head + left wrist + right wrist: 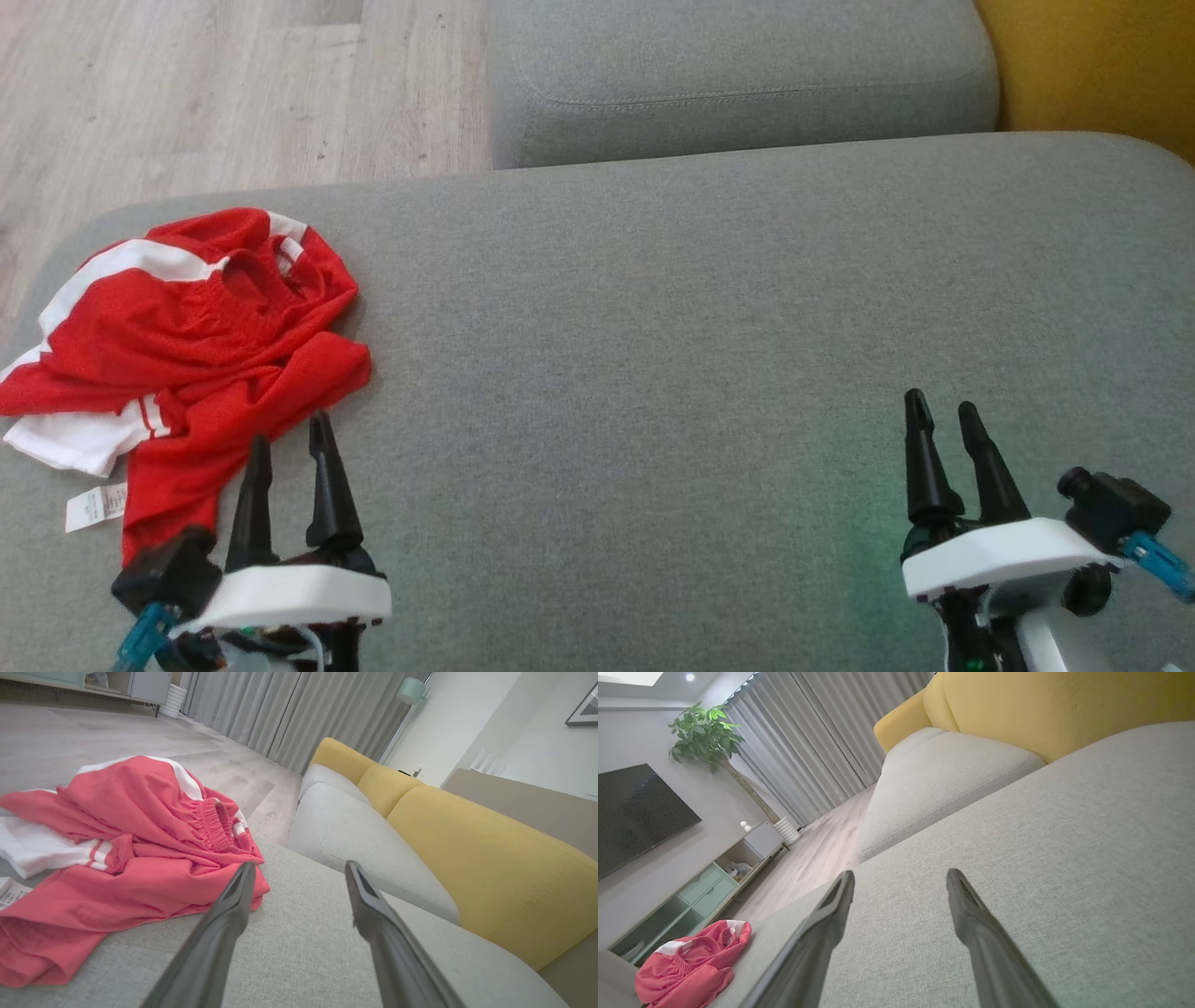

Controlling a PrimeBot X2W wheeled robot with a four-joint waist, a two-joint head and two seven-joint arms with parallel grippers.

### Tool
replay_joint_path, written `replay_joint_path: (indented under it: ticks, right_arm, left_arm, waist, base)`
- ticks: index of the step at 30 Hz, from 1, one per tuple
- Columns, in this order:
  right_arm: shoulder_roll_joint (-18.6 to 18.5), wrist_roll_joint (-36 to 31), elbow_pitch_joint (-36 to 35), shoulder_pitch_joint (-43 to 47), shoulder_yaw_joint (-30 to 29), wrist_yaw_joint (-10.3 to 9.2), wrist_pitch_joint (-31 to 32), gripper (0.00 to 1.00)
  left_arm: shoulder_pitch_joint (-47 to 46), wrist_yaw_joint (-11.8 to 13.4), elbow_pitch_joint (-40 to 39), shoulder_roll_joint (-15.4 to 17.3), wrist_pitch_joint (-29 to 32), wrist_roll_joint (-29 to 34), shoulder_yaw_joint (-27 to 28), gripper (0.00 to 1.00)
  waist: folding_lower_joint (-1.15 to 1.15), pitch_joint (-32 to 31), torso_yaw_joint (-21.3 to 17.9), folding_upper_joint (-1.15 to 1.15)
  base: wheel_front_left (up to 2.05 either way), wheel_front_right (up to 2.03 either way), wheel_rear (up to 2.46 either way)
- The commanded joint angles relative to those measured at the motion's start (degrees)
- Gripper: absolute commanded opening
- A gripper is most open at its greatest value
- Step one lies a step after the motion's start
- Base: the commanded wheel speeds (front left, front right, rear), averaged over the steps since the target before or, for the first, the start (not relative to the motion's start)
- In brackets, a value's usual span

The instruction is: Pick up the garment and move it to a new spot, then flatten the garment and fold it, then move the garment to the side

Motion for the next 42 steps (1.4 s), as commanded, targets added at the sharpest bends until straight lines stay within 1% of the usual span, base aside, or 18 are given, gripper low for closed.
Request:
replay_joint_path:
  ticks: [1, 5, 10, 14, 15, 22, 32, 40, 42]
  right_arm:
    - [-0.58, -2.43, -1.98, -2.51, 1.48, -0.03, -1.08, 1.0]
    - [-0.6, -5.31, -1.35, -2.51, 2.01, -0.03, -1.75, 1.0]
    - [-0.64, -8.63, -0.55, -2.7, 2.29, -0.03, -2.6, 1.0]
    - [-0.66, -11.29, -0.44, -2.79, 2.52, -0.03, -3.28, 1.0]
    - [-0.66, -11.29, -0.44, -2.79, 2.52, -0.03, -3.28, 1.0]
    - [-0.72, -16.91, -0.07, -3.01, 2.72, -0.04, -4.63, 1.0]
    - [-0.79, -23.41, -0.34, -3.39, 3.77, -0.04, -6.32, 1.0]
    - [-0.84, -29.21, -0.32, -3.35, 4.61, -0.04, -7.65, 1.0]
    - [-0.84, -29.2, 0.03, -3.27, 4.28, -0.04, -7.65, 1.0]
  left_arm:
    - [-2.55, 0.82, -2.66, 0.34, -0.89, 2.54, 0.82, 1.0]
    - [-2.67, 1.21, -3.08, 0.35, -1.56, 5.69, 0.39, 1.0]
    - [-2.65, 0.54, -3.02, 0.37, -2.41, 9.44, -0.42, 1.0]
    - [-2.56, 0.58, -2.76, 0.42, -3.09, 12.73, -0.91, 1.0]
    - [-2.56, 0.58, -2.76, 0.42, -3.09, 12.73, -0.91, 1.0]
    - [-2.77, 2.01, -2.25, 0.44, -4.45, 18.4, -0.92, 1.0]
    - [-3.06, 2.46, -1.87, 0.45, -6.15, 25.43, -1.52, 1.0]
    - [-3.19, 3.46, -1.7, 0.46, -7.49, 31.4, -2.11, 1.0]
    - [-3.18, 3.72, -1.33, 0.46, -7.49, 31.42, -2.0, 1.0]
  waist:
    - [0.0, 0.09, -0.09, 0.0]
    - [0.0, 0.26, -0.36, 0.0]
    - [0.0, 0.41, -0.49, 0.0]
    - [0.0, 0.32, -0.7, 0.0]
    - [0.0, 0.32, -0.7, 0.0]
    - [0.0, 0.35, -0.68, 0.0]
    - [0.0, 0.67, -0.53, 0.0]
    - [0.0, 0.64, -0.53, 0.0]
    - [0.0, 0.6, -0.52, 0.0]
  base:
    - [0.0, 0.0, 0.0]
    - [0.0, 0.0, 0.0]
    - [0.0, 0.0, 0.0]
    - [0.0, 0.0, 0.0]
    - [0.0, 0.0, 0.0]
    - [0.0, 0.0, 0.0]
    - [0.0, 0.0, 0.0]
    - [0.0, 0.0, 0.0]
    - [0.0, 0.0, 0.0]
